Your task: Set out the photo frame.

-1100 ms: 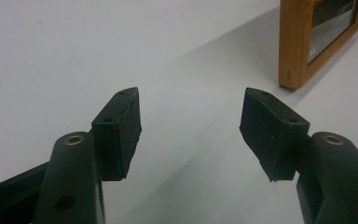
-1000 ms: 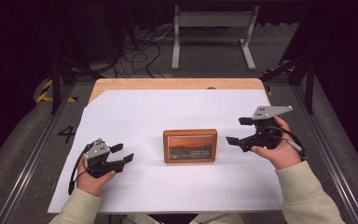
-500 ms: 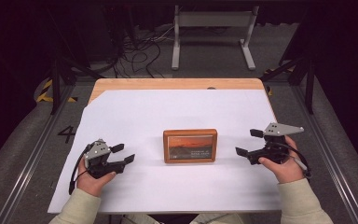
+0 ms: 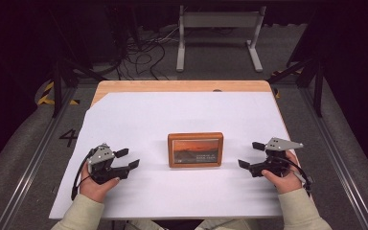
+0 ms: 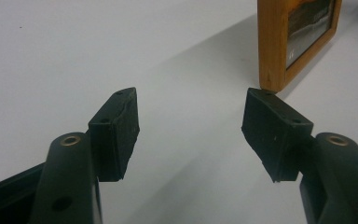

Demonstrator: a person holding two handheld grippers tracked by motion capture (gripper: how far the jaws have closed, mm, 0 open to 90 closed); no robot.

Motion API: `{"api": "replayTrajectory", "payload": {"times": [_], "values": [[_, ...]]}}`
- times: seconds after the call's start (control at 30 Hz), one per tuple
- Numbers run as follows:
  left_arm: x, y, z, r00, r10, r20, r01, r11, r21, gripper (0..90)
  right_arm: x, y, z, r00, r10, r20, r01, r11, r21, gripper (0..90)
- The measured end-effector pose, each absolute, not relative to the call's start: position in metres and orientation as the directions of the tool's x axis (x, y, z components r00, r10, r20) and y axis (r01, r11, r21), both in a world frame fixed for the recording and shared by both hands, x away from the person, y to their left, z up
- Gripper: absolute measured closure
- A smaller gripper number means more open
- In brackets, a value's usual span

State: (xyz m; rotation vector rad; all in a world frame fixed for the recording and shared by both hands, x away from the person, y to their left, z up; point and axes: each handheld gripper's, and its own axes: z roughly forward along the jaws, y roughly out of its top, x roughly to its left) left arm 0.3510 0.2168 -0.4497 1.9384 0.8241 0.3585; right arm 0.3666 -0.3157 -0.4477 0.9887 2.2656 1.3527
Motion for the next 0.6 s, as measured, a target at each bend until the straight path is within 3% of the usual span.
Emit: {"api": "replayTrajectory", "payload": {"times": [0.6], "values": [[0.3529,0.2144,-0.4526,0.731,0.677,-0.087,0.397,-0.318,0.861,36.6,0.3666,-0.3129,-0.4499,-0.69,0.722,0.047,0.408,0.334,0.85,3.6]]}}
